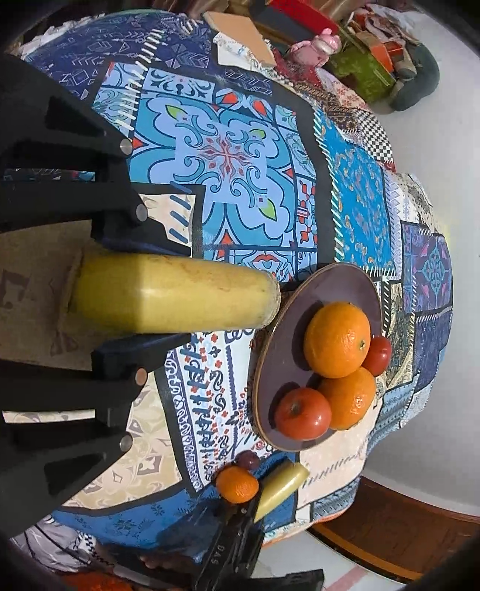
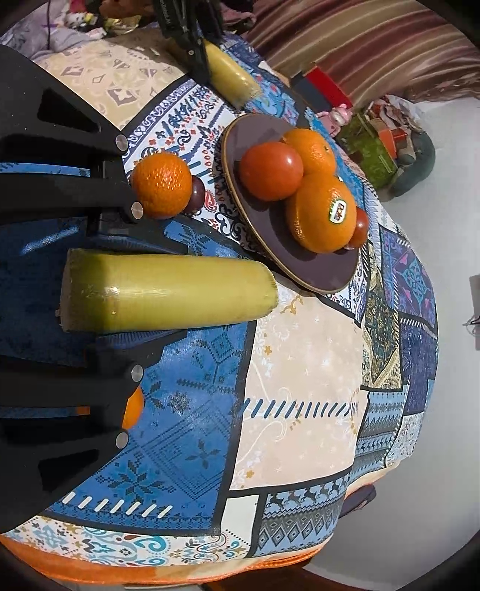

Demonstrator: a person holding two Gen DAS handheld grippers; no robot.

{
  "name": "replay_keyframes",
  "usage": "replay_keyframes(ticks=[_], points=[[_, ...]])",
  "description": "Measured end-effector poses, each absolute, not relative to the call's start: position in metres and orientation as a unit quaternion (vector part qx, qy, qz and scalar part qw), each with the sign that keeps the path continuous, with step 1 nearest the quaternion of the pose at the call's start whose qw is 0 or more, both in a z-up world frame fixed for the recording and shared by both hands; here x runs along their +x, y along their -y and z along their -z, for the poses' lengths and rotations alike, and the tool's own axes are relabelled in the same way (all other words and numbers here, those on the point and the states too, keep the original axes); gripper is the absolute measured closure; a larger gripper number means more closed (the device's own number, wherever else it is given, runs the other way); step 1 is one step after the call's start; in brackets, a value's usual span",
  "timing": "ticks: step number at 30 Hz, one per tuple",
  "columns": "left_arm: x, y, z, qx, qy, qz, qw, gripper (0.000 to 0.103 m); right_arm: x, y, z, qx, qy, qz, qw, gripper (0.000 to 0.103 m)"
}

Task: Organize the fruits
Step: 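Lift the zucchini with the left gripper while the right gripper lifts its zucchini, then carry the zucchini in the left gripper toward the plate while the right gripper carries its zucchini there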

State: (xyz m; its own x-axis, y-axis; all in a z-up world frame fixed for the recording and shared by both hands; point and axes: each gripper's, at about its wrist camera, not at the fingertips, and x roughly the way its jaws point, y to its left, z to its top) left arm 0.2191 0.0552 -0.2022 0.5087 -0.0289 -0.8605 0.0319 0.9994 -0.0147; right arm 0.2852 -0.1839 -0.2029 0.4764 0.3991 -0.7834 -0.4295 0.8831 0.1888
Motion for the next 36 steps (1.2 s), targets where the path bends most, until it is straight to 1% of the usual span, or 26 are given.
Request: replay_keyframes(ticks=[3,11,21,36], points=[[0.225,-0.05,0.204,0.014,-0.494,0.017,0.869,0.065,0.285,0.181,0.203,-0.025,-0.453,-0.239,0.858,0.069],[0.231,-0.053,0.203,-0.008,-0.495,0.039,0.868,0.066,0.285,0.182,0.202,-0.019,-0.453,-0.236,0.86,0.069],[0.218,-0.054,0.187,-0.006,-0.471,0.038,0.882,0.066,0.287,0.186,0.18,-0.009,-0.434,-0.223,0.873,0.069],[0.235,-0.066,0.159,-0.018,-0.435,0.034,0.9,0.066,0.293,0.179,0.156,-0.021,-0.41,-0.215,0.886,0.069]])
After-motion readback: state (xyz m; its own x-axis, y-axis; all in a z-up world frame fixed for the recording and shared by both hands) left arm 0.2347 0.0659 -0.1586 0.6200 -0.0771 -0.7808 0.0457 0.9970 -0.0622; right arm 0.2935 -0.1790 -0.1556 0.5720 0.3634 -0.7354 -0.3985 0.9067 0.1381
